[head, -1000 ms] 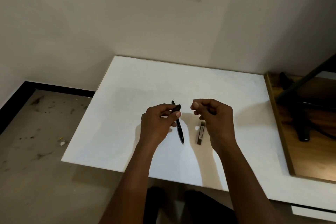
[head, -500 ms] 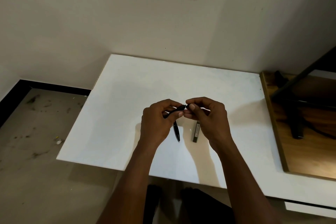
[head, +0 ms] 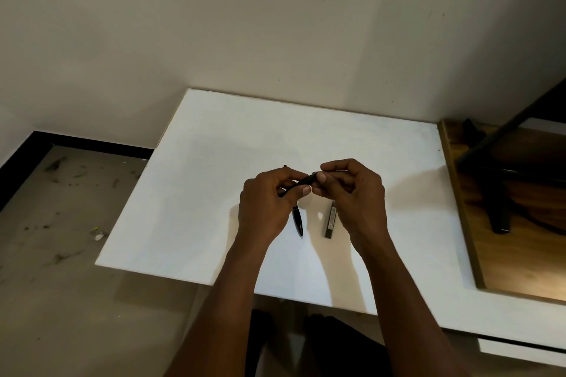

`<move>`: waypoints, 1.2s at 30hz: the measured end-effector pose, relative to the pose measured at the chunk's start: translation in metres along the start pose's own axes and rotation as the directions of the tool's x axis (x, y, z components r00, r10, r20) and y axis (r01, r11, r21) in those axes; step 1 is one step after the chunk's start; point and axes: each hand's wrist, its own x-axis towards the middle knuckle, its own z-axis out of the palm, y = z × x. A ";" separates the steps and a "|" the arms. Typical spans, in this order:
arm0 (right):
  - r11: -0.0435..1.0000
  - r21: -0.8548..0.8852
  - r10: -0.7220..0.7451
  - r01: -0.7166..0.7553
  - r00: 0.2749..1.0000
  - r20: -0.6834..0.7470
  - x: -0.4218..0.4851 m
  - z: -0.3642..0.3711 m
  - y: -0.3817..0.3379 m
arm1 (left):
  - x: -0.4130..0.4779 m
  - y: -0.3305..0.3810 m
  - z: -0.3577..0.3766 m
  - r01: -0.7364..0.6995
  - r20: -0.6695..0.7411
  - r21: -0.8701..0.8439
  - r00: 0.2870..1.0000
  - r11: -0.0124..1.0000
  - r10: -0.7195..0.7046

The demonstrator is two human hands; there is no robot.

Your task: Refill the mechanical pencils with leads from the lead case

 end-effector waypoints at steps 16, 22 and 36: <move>0.930 0.303 0.185 -0.206 0.978 0.097 -0.005 0.016 -0.002 | -0.005 0.020 0.001 0.298 0.138 -0.505 0.954 0.810 -0.265; 0.890 0.336 0.229 -0.309 0.939 0.257 -0.002 0.011 -0.002 | -0.003 0.020 0.001 0.399 0.266 -0.602 0.917 0.692 -0.297; 0.242 0.945 0.225 -0.218 0.960 0.164 0.009 -0.028 -0.005 | -0.006 0.013 -0.015 0.546 0.513 -0.371 0.794 0.751 -0.325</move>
